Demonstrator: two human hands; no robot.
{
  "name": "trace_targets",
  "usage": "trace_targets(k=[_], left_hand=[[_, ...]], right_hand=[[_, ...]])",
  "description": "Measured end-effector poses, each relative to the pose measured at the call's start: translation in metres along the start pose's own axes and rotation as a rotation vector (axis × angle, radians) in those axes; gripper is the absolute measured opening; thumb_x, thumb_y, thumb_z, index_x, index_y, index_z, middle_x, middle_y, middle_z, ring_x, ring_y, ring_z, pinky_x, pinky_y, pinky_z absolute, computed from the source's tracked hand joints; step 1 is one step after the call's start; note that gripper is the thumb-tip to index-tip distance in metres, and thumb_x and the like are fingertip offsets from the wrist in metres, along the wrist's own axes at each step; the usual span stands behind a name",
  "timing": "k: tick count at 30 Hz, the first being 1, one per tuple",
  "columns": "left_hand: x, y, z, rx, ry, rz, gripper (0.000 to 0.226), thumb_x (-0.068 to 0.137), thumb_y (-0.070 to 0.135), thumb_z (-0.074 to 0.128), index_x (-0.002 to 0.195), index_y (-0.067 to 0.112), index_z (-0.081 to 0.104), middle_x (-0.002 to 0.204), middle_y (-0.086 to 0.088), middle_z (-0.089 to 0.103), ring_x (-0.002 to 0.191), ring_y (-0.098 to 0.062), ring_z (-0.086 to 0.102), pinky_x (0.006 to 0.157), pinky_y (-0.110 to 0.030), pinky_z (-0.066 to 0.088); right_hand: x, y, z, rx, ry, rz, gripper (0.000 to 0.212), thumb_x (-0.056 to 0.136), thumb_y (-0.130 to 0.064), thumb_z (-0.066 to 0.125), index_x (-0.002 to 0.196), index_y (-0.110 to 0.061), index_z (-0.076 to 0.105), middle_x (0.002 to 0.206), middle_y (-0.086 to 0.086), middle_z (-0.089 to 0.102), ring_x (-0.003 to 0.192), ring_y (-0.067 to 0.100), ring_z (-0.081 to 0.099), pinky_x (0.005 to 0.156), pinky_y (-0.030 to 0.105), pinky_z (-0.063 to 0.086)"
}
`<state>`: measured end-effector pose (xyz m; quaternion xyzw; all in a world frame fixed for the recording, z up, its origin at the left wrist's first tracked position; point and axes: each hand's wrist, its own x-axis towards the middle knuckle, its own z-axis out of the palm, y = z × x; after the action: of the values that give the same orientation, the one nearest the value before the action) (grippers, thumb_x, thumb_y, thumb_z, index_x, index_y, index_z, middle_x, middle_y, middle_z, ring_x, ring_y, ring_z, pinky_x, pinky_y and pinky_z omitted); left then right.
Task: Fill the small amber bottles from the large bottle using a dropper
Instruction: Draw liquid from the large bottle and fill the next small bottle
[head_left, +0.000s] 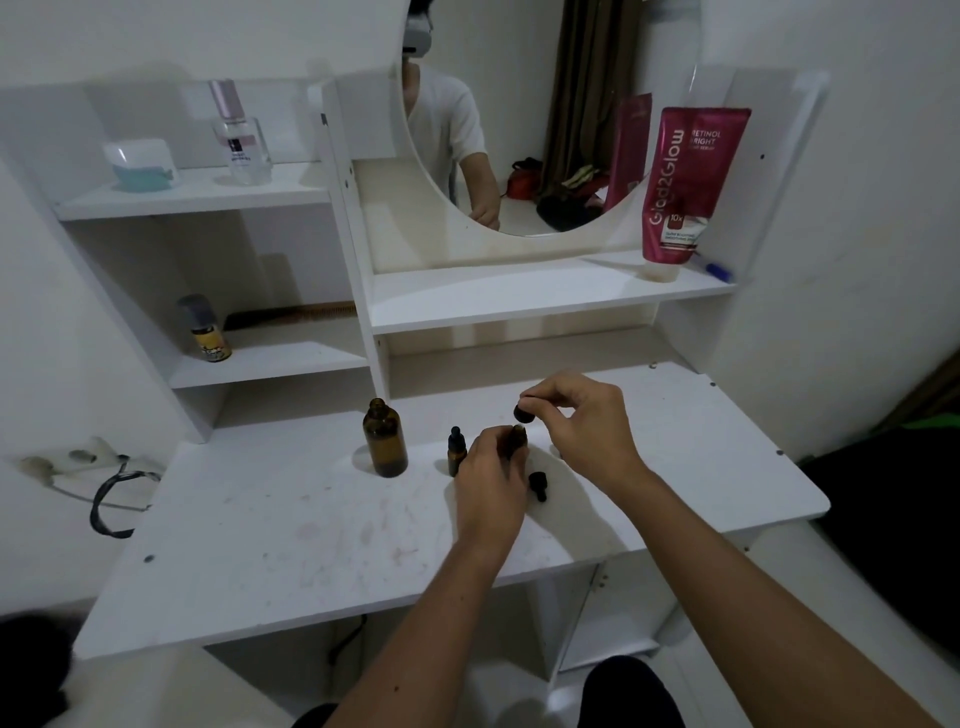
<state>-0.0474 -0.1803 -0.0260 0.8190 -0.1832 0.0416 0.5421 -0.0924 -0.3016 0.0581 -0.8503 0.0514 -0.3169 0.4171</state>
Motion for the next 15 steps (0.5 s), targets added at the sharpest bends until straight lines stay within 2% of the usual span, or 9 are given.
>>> trace_targets(k=[2,6,11,15], left_hand=[[-0.0003,0.0003,0.0001,0.001,0.0,-0.005,0.023,0.102,0.025,0.061,0.124,0.021,0.066,0.116,0.015,0.069,0.107,-0.001,0.062,0.1,-0.025,0.052],[-0.0003,0.0005,0.0006,0.024,0.0,0.016,0.024,0.102,0.025,0.061,0.125,0.021,0.065,0.118,0.014,0.069,0.106,0.001,0.061,0.098,-0.021,0.051],[-0.0004,-0.0027,0.002,0.041,0.002,0.028,0.022,0.102,0.024,0.061,0.123,0.023,0.065,0.116,0.016,0.068,0.106,0.001,0.062,0.098,-0.025,0.053],[0.0,-0.0047,0.0021,0.037,0.004,0.027,0.021,0.102,0.025,0.06,0.122,0.024,0.065,0.116,0.016,0.068,0.106,-0.001,0.063,0.099,-0.029,0.054]], right_hand=[[0.0001,0.0003,0.0003,0.023,0.008,0.026,0.006,0.093,-0.009,0.076,0.091,-0.014,0.08,0.084,-0.01,0.078,0.083,0.003,0.075,0.079,0.012,0.055],[0.0014,0.0026,-0.0028,0.03,-0.032,0.096,0.008,0.097,-0.015,0.073,0.103,-0.014,0.079,0.089,-0.008,0.079,0.087,-0.004,0.072,0.06,0.002,0.048],[0.0,0.0016,-0.0018,0.017,-0.017,0.063,0.009,0.094,-0.008,0.074,0.088,-0.014,0.078,0.082,-0.009,0.078,0.082,0.004,0.075,0.08,0.014,0.055],[-0.0023,0.0004,0.0003,0.043,-0.012,0.065,0.007,0.095,-0.009,0.073,0.095,-0.014,0.079,0.086,-0.009,0.079,0.083,0.003,0.075,0.081,0.012,0.055]])
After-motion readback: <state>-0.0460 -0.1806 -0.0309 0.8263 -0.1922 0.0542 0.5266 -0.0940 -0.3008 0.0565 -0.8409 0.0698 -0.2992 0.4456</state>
